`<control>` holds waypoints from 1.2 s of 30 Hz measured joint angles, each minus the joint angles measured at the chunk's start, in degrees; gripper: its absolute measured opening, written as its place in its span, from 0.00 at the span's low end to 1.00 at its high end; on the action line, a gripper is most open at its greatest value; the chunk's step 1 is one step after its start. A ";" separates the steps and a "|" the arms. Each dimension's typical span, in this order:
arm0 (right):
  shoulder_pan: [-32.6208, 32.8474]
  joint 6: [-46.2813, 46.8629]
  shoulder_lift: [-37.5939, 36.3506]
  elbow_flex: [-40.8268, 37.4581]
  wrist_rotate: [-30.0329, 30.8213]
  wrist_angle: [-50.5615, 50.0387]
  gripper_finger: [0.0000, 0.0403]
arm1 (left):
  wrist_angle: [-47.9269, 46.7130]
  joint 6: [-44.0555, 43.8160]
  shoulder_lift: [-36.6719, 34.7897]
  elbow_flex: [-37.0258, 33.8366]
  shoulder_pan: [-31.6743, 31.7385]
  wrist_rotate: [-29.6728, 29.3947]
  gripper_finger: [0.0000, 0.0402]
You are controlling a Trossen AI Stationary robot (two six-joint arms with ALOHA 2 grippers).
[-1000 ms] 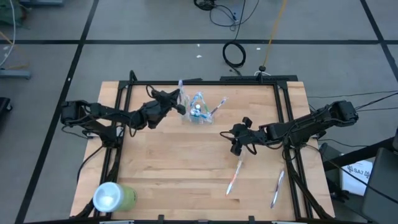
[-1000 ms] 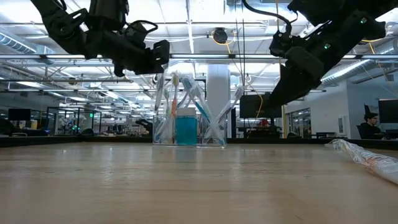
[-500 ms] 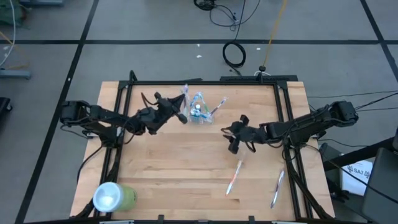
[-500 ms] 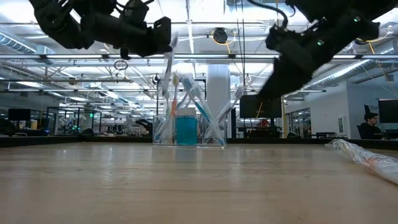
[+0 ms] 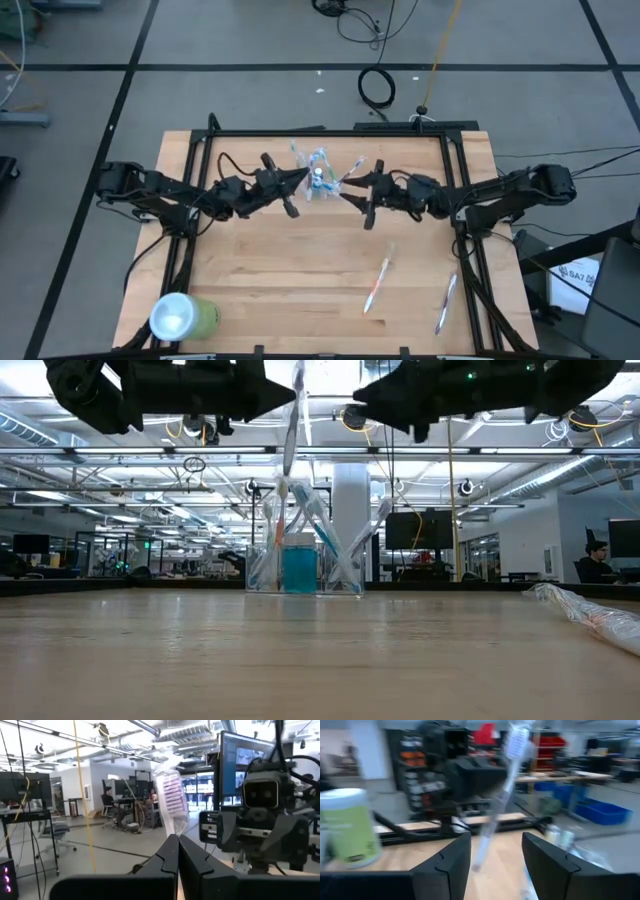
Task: Pick & Place toothbrushing station
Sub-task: Put the left purple toothbrush into the right section of the transparent organizer
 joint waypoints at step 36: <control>-10.56 3.06 22.01 19.17 -20.90 4.00 0.04 | -3.22 -2.48 0.00 0.02 1.55 6.57 0.00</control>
